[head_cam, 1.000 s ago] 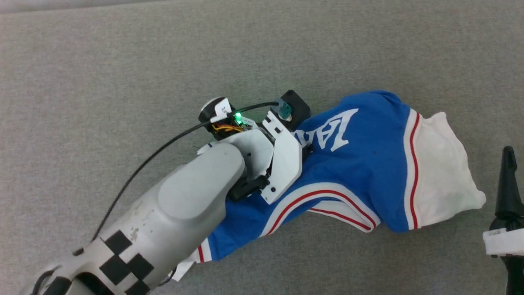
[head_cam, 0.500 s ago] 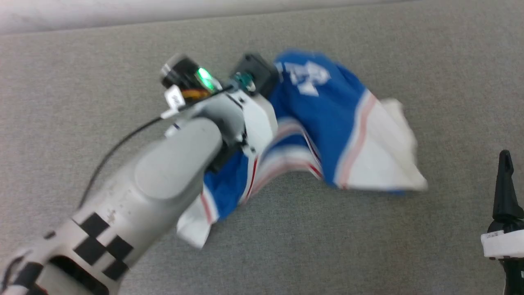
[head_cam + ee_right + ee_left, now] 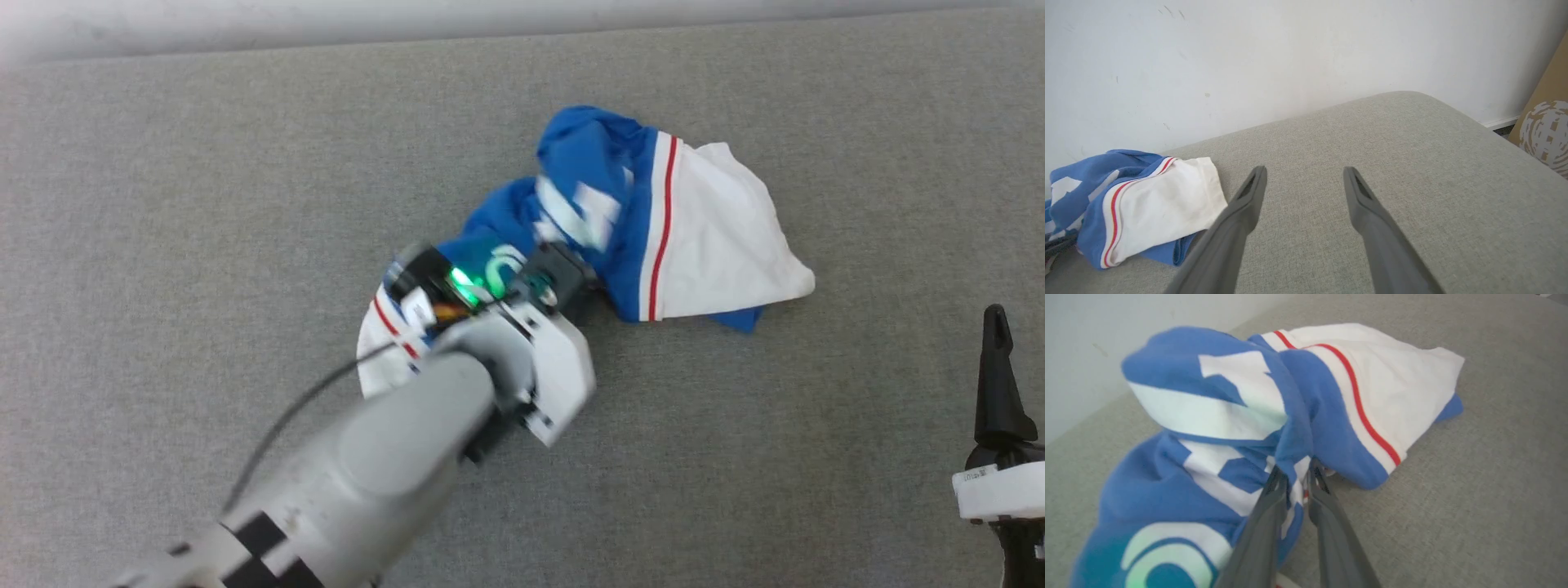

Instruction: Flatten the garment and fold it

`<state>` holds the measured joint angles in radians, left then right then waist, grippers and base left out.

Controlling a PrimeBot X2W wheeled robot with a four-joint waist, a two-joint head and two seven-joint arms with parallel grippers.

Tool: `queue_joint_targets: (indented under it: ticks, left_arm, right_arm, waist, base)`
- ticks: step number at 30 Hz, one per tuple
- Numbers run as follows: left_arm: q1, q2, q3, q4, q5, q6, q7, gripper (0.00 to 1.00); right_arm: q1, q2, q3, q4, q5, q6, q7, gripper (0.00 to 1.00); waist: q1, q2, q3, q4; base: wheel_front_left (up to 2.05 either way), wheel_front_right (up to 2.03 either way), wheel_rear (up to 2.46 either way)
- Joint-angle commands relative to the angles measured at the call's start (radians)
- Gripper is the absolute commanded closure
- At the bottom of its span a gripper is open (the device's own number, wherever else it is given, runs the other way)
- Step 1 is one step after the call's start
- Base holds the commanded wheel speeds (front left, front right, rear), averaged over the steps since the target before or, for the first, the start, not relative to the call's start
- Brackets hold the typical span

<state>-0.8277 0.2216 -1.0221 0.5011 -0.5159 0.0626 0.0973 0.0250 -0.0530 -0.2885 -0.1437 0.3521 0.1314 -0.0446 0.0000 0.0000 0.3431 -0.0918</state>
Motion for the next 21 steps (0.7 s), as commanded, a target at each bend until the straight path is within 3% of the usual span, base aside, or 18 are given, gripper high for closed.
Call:
queue_joint_targets:
  ticks: [1,3,5,9,13,17,21]
  left_arm:
    - [0.018,-0.008,-0.004,0.000,-0.014,-0.010,0.005,0.62]
    - [0.053,-0.027,-0.016,-0.004,-0.052,-0.042,0.034,0.58]
    - [0.080,-0.037,-0.017,-0.015,-0.095,-0.063,0.070,0.00]
    - [0.083,-0.020,0.014,-0.074,-0.131,-0.058,0.081,0.00]
    - [0.062,0.023,0.110,-0.188,-0.199,-0.035,0.078,0.00]
    - [0.025,0.083,0.209,-0.291,-0.231,0.016,0.074,0.00]
    - [-0.017,0.120,0.268,-0.291,-0.223,0.071,0.067,0.00]
  right_arm:
    - [0.002,0.003,-0.001,-0.004,0.000,-0.001,0.001,0.00]
    - [0.000,0.003,-0.003,-0.002,-0.001,-0.001,0.003,0.00]
    - [-0.002,0.003,-0.005,0.002,-0.002,-0.001,0.003,0.00]
    - [0.001,0.003,-0.003,0.012,-0.001,-0.001,0.003,0.00]
    - [0.007,0.003,0.001,0.020,0.002,-0.001,0.001,0.00]
    - [0.008,0.003,0.005,0.019,0.004,-0.001,-0.001,0.00]
    - [-0.001,0.003,0.015,0.016,0.007,-0.001,-0.001,0.00]
  waist:
    - [0.0000,0.0000,0.003,0.003]
    - [0.0000,0.0000,0.001,0.005]
    - [0.0000,0.0000,-0.004,0.006]
    - [0.0000,0.0000,-0.018,0.009]
    - [0.0000,0.0000,-0.028,0.011]
    - [0.0000,0.0000,-0.019,0.010]
    - [0.0000,0.0000,0.008,-0.001]
  base:
    - [0.00,0.00,0.00]
    - [0.00,0.00,0.00]
    - [0.00,0.00,0.00]
    - [0.00,0.00,0.00]
    - [0.00,0.00,0.00]
    - [0.00,0.00,0.00]
    - [0.00,0.00,0.00]
